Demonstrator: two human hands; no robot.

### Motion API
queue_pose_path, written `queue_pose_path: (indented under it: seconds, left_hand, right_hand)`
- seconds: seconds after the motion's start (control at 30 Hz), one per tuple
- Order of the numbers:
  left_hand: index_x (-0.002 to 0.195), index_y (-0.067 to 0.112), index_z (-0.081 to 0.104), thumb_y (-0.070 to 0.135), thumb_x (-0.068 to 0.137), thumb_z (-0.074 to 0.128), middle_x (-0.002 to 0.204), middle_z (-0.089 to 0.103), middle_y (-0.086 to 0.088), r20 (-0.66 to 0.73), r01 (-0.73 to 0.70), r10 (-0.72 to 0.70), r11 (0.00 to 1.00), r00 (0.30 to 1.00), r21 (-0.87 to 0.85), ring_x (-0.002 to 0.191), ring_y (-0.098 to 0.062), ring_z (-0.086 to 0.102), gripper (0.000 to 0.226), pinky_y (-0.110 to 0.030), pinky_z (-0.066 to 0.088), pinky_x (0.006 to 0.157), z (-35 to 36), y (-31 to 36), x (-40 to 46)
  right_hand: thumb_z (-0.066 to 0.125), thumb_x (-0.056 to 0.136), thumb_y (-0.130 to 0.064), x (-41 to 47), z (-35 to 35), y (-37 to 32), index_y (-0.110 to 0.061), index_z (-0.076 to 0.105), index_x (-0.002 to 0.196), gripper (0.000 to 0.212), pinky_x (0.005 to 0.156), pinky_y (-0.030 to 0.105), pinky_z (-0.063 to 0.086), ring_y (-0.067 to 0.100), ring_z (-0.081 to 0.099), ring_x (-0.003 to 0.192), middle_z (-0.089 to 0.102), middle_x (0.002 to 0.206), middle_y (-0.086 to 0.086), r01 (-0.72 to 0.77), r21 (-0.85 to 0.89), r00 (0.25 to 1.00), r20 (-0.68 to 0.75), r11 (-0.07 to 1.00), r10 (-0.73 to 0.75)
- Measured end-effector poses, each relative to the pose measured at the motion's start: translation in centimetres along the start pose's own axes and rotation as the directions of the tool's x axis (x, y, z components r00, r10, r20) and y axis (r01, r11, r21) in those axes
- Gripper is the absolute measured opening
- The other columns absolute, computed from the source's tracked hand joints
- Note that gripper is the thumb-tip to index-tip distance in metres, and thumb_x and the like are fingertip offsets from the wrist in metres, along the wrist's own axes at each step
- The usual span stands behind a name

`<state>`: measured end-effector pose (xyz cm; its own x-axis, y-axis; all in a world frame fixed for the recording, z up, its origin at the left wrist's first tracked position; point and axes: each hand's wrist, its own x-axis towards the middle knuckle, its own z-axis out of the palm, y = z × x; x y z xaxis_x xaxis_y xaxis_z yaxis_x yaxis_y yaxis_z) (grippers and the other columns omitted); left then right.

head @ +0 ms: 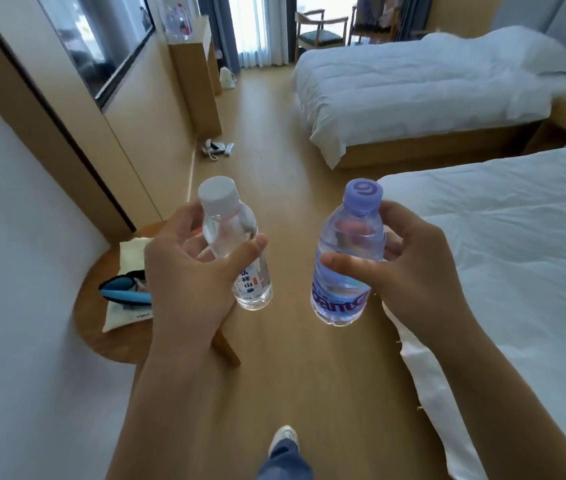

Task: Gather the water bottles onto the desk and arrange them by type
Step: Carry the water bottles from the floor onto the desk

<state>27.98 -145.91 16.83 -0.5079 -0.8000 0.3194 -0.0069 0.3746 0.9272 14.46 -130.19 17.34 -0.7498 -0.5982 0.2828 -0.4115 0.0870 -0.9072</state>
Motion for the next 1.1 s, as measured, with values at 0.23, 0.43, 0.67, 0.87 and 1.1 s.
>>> queue_pose_path:
  seconds: [0.23,0.43,0.67,0.87,1.1]
  left_hand:
    - [0.117,0.029,0.066,0.024,0.066,0.087,0.096,0.071,0.03,0.103,-0.002,0.003,1.0,0.995,-0.015,0.09,0.006,0.069,0.056,-0.013,0.056,0.074,5.3,-3.8,14.4]
    - [0.104,0.044,0.062,0.023,0.063,0.088,0.087,0.067,0.04,0.105,0.021,-0.02,1.0,0.994,-0.011,0.083,0.014,0.066,0.053,-0.004,0.049,0.065,13.2,-8.0,27.2]
    - [0.108,0.029,0.069,0.013,0.063,0.09,0.095,0.075,0.019,0.019,0.061,-0.06,0.997,0.998,-0.046,0.087,-0.003,0.073,0.052,-0.013,0.055,0.072,22.9,-10.5,44.1]
    - [0.106,0.03,0.068,0.009,0.066,0.088,0.09,0.074,0.023,-0.021,0.068,-0.069,0.997,0.997,-0.044,0.084,0.001,0.072,0.049,-0.009,0.052,0.068,28.9,-11.9,56.0]
    - [0.103,0.027,0.07,0.001,0.065,0.088,0.093,0.075,0.018,-0.033,0.068,-0.071,0.994,0.997,-0.084,0.083,-0.004,0.073,0.049,-0.014,0.055,0.069,35.4,-17.5,72.0]
  right_hand:
    - [0.073,0.061,-0.052,14.9,0.8,4.1,-0.034,0.059,0.112,0.056,0.07,0.005,0.049,-0.008,0.067,0.087,0.066,0.099,-0.026,-0.014,-0.025,0.997,-0.079,1.0,0.012]
    - [0.075,0.063,-0.048,29.5,1.2,10.3,-0.027,0.059,0.116,0.059,0.066,0.001,0.046,-0.015,0.063,0.089,0.062,0.099,-0.029,0.015,0.002,0.997,-0.082,1.0,-0.015]
    - [0.08,0.059,-0.048,49.7,0.0,16.1,-0.031,0.06,0.115,0.063,0.072,0.009,0.052,-0.004,0.068,0.089,0.067,0.1,-0.025,0.041,0.04,0.999,-0.015,0.998,-0.04]
    - [0.087,0.065,-0.033,64.5,-0.2,19.4,-0.024,0.064,0.12,0.061,0.073,0.009,0.052,-0.006,0.068,0.088,0.069,0.098,-0.024,0.031,0.048,0.997,0.064,0.998,-0.034]
    - [0.091,0.066,-0.021,81.2,3.1,24.6,-0.022,0.066,0.116,0.056,0.08,0.027,0.06,0.005,0.072,0.087,0.074,0.095,-0.011,-0.018,0.047,0.994,0.107,0.999,0.013]
